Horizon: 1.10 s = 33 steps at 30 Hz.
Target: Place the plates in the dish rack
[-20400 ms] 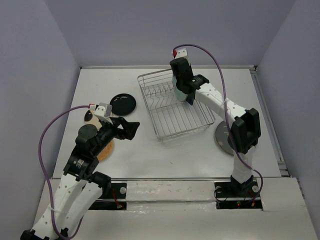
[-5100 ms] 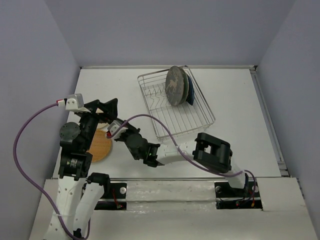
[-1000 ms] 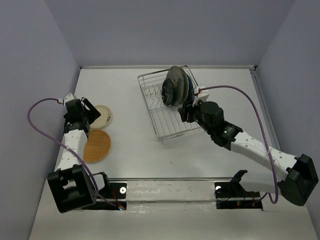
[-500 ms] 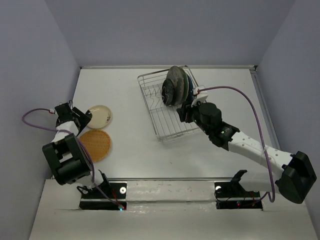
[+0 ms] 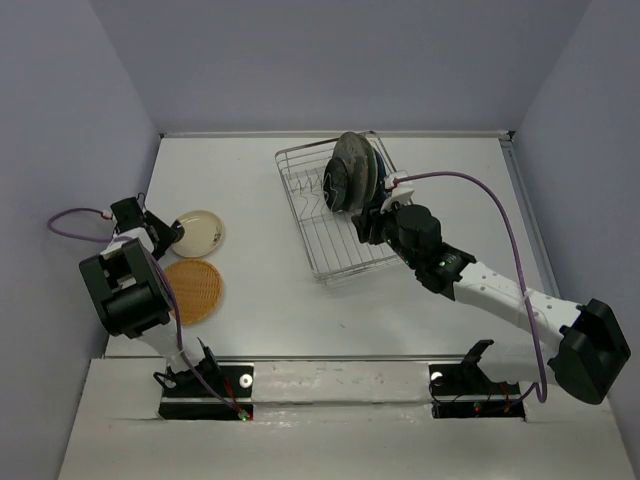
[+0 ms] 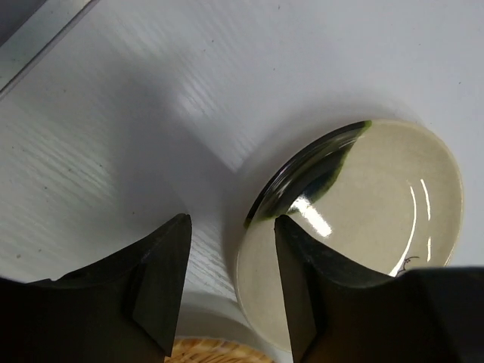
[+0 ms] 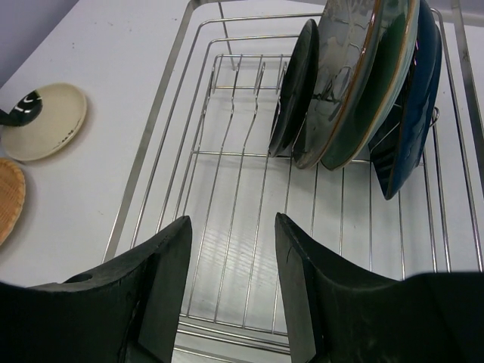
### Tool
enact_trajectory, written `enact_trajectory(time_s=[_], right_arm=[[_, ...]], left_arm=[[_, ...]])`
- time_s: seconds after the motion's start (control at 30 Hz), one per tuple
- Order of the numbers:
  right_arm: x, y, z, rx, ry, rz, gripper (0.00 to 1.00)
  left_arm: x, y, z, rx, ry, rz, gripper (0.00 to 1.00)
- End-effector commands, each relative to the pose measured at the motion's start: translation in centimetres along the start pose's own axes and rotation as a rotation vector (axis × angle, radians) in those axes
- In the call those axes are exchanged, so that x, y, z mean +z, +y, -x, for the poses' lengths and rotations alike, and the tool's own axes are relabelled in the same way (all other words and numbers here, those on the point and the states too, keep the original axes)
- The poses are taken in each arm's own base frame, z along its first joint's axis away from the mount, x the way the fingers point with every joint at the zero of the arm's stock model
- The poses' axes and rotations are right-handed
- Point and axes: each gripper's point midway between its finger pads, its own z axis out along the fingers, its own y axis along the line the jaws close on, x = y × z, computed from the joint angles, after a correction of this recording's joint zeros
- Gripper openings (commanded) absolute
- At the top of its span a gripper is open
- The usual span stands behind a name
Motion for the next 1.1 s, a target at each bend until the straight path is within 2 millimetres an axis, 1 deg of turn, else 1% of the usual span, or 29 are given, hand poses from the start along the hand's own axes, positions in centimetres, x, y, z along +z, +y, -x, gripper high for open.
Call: enact_trajectory(time_s=[0.0, 0.1, 0.17, 0.2, 0.27, 0.3, 0.33, 0.37, 0.4, 0.43, 0.47, 0.5, 0.53, 0.57, 0.6, 0.63, 0.67, 0.7, 0.73, 0.77, 0.8, 0.83, 0.87, 0.9, 0.93, 0.97, 1.0, 1.03, 1.07], right_arm=[[0.1, 0.6, 1.0, 0.015, -0.048, 0.018, 0.53], [0.2, 0.7, 1.0, 0.015, -0.046, 0.019, 0.53], [0.2, 0.6, 0.9, 0.014, -0.045, 0.019, 0.53], [0.2, 0.6, 1.0, 0.013, -0.046, 0.019, 0.53], [0.2, 0.6, 1.0, 0.014, -0.048, 0.018, 0.53], [0.2, 0.6, 0.9, 0.013, -0.046, 0.018, 0.53], [0.2, 0.6, 0.9, 0.013, -0.046, 0.019, 0.53], [0.2, 0.6, 0.8, 0.014, -0.043, 0.020, 0.53], [0.2, 0.6, 0.9, 0.017, -0.044, 0.019, 0.54], [0.4, 0.6, 0.5, 0.017, -0.038, 0.016, 0.57], [0.5, 0.6, 0.4, 0.017, -0.035, 0.015, 0.57], [0.6, 0.7, 0.4, 0.017, -0.034, 0.020, 0.60], [0.6, 0.7, 0.3, 0.013, -0.030, 0.022, 0.62], [0.8, 0.8, 0.0, 0.009, -0.024, 0.023, 0.67], [0.8, 0.8, 0.1, 0.005, -0.027, 0.024, 0.69], [0.8, 0.7, 0.2, 0.000, -0.028, 0.020, 0.71], [0.8, 0.7, 0.2, -0.003, -0.028, 0.019, 0.73], [0.7, 0.8, 0.2, -0.001, -0.029, 0.029, 0.81], [0.5, 1.6, 0.3, 0.001, -0.025, 0.075, 0.85], [0.2, 2.8, 0.3, 0.009, -0.013, 0.142, 0.90], [-0.2, 3.6, 0.5, 0.017, -0.015, 0.185, 0.93], [-0.5, 4.4, 0.7, 0.025, -0.011, 0.230, 0.94], [-0.8, 5.1, 0.8, 0.033, -0.005, 0.272, 0.95], [-1.1, 5.9, 0.8, 0.037, 0.003, 0.314, 0.96], [-1.7, 7.2, 1.3, 0.038, 0.009, 0.390, 0.96], [-2.1, 7.8, 1.4, 0.049, 0.020, 0.418, 0.97], [-2.5, 8.9, 2.3, 0.055, 0.015, 0.475, 0.97], [-2.9, 9.4, 2.8, 0.061, 0.015, 0.503, 0.97], [-3.0, 9.8, 3.2, 0.075, 0.017, 0.521, 0.98]], left_arm=[[0.7, -0.7, 0.7, 0.020, 0.005, -0.033, 0.58], [1.2, -0.8, 0.2, 0.023, 0.029, -0.044, 0.57], [1.5, -1.0, -0.1, 0.023, 0.046, -0.053, 0.47], [1.6, -1.1, -0.1, 0.026, 0.051, -0.061, 0.36], [1.7, -1.3, -0.3, 0.027, 0.061, -0.071, 0.25], [1.7, -1.5, -0.3, 0.027, 0.062, -0.081, 0.15], [1.6, -2.0, 0.2, 0.030, 0.045, -0.104, 0.10], [1.2, -2.5, 0.8, 0.028, 0.023, -0.125, 0.06], [0.8, -2.8, 1.3, 0.026, 0.003, -0.140, 0.06], [-0.2, -3.7, 2.2, 0.019, -0.040, -0.177, 0.06], [-0.7, -4.1, 2.6, 0.015, -0.061, -0.198, 0.06], [-2.0, -4.9, 3.2, 0.013, -0.091, -0.241, 0.06], [-2.7, -5.6, 3.9, 0.007, -0.129, -0.279, 0.06], [-3.3, -6.2, 3.6, -0.025, -0.130, -0.314, 0.06], [-4.3, -7.4, 3.6, -0.031, -0.134, -0.384, 0.06], [-5.7, -8.3, 4.2, -0.040, -0.162, -0.436, 0.06], [-6.7, -9.3, 4.9, -0.046, -0.194, -0.489, 0.06], [-7.4, -9.7, 4.5, -0.073, -0.189, -0.522, 0.06], [-8.2, -10.4, 4.2, -0.069, -0.187, -0.562, 0.06], [-9.9, -11.6, 4.0, -0.058, -0.198, -0.619, 0.06], [-10.9, -12.5, 3.9, -0.045, -0.206, -0.656, 0.06], [-12.9, -13.6, 4.2, -0.024, -0.245, -0.701, 0.06], [-13.8, -14.4, 3.9, -0.004, -0.251, -0.727, 0.06], [-15.1, -15.8, 3.0, 0.029, -0.252, -0.769, 0.06], [-17.3, -16.6, 2.9, 0.055, -0.286, -0.811, 0.06], [-18.3, -17.2, 2.5, 0.073, -0.295, -0.834, 0.06], [-19.4, -18.0, 1.3, 0.099, -0.285, -0.868, 0.06], [-20.3, -18.3, 0.7, 0.113, -0.287, -0.890, 0.06], [-21.9, -18.9, -0.7, 0.135, -0.283, -0.938, 0.06]])
